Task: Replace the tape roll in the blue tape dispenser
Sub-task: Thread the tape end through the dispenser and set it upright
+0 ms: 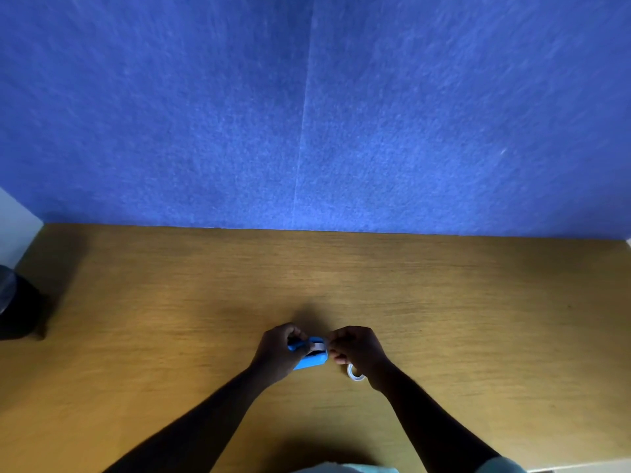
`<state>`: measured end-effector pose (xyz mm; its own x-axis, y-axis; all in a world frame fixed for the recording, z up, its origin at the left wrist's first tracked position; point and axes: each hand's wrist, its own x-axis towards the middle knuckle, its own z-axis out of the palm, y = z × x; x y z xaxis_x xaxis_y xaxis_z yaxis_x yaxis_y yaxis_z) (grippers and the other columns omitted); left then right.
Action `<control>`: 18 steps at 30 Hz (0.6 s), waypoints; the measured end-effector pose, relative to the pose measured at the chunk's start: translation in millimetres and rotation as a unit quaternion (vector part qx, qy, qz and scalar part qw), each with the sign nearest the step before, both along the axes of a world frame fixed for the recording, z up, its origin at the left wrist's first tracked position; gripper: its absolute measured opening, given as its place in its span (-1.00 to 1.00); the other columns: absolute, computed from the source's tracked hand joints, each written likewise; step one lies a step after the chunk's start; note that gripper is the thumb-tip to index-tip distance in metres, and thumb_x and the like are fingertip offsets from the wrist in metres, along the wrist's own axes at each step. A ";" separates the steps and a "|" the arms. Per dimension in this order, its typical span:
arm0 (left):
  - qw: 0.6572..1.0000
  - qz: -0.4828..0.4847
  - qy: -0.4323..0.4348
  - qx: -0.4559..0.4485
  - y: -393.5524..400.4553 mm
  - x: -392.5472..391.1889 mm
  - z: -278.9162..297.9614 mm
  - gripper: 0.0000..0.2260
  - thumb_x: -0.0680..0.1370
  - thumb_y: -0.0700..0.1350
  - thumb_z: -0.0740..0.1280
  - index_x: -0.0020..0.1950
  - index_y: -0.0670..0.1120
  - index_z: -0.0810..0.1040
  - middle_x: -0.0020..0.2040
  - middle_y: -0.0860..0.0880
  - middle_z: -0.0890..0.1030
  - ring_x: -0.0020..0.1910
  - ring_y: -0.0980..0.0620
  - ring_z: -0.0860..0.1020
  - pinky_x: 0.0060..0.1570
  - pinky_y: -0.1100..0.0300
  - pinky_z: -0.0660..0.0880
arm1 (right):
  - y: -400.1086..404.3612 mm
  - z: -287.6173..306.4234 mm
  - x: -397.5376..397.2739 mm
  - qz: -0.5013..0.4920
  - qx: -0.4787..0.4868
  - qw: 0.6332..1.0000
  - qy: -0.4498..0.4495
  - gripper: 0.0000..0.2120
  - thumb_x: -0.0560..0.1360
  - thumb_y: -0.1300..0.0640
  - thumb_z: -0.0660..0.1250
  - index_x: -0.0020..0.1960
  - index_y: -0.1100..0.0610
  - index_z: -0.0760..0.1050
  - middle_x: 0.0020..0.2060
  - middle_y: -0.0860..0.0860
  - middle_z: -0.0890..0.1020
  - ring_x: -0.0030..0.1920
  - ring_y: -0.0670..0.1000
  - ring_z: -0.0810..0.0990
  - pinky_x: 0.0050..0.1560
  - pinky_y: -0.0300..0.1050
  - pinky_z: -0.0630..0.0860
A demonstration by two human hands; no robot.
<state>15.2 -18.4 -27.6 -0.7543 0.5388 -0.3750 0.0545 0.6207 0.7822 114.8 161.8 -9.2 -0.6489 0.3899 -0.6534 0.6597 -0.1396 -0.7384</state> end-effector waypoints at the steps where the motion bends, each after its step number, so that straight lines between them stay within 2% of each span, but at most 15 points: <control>1: 1.000 -0.003 0.000 0.000 0.1 -0.3 0.2 -0.79 0.43 0.07 0.53 -0.03 0.02 0.66 -0.08 0.14 0.67 -0.10 0.23 0.61 -0.23 0.46 0.43 | 0.1 0.9 -0.1 0.000 -0.001 1.000 0.002 -0.90 0.53 0.38 0.43 0.02 0.31 0.69 -0.13 0.25 0.77 -0.26 0.01 0.71 -0.21 -0.14 0.65; 5: 1.000 -0.011 -0.014 -0.002 -1.6 -2.1 0.4 -0.78 0.45 0.06 0.51 0.03 0.01 0.66 -0.02 0.11 0.68 -0.04 0.17 0.62 -0.15 0.37 0.49 | -1.4 3.7 -2.0 -0.016 0.010 1.000 0.002 -0.88 0.55 0.38 0.39 0.02 0.32 0.70 -0.12 0.28 0.76 -0.25 0.03 0.70 -0.21 -0.16 0.66; 9: 0.998 -0.045 -0.053 0.006 -10.2 -6.7 -2.7 -0.72 0.46 0.07 0.50 0.13 0.04 0.63 0.06 0.14 0.66 0.03 0.20 0.62 -0.05 0.34 0.55 | -5.4 7.7 -3.4 -0.024 0.003 1.000 -0.001 -0.85 0.54 0.38 0.37 0.06 0.27 0.68 -0.20 0.19 0.76 -0.28 0.01 0.69 -0.24 -0.14 0.62; 11: 0.996 -0.060 -0.064 0.004 -13.3 -9.6 -5.2 -0.72 0.50 0.02 0.47 0.19 0.04 0.61 0.12 0.14 0.64 0.10 0.18 0.61 0.07 0.26 0.58 | -7.9 6.3 -0.2 -0.036 0.009 0.999 -0.011 -0.81 0.54 0.36 0.38 0.10 0.18 0.64 -0.21 0.15 0.76 -0.28 0.02 0.67 -0.27 -0.09 0.59; 14: 0.995 -0.062 -0.077 0.004 -12.4 -14.0 -7.7 -0.77 0.59 -0.13 0.36 0.25 0.00 0.59 0.22 0.04 0.64 0.21 0.06 0.60 0.25 0.04 0.56 | -14.6 -5.8 6.9 -0.122 0.022 0.992 -0.023 -0.82 0.61 0.31 0.24 0.10 0.18 0.59 -0.22 0.19 0.69 -0.34 0.08 0.59 -0.37 -0.08 0.50; 18: 0.996 -0.052 -0.071 -0.003 -6.7 -16.8 -6.9 -0.77 0.62 -0.18 0.28 0.23 -0.03 0.64 0.23 -0.06 0.66 0.24 -0.05 0.60 0.30 -0.01 0.52 | -28.4 -15.7 16.0 -0.199 0.018 0.979 -0.051 -0.80 0.65 0.20 0.19 -0.01 0.15 0.59 -0.15 0.21 0.71 -0.25 0.09 0.68 -0.22 0.00 0.67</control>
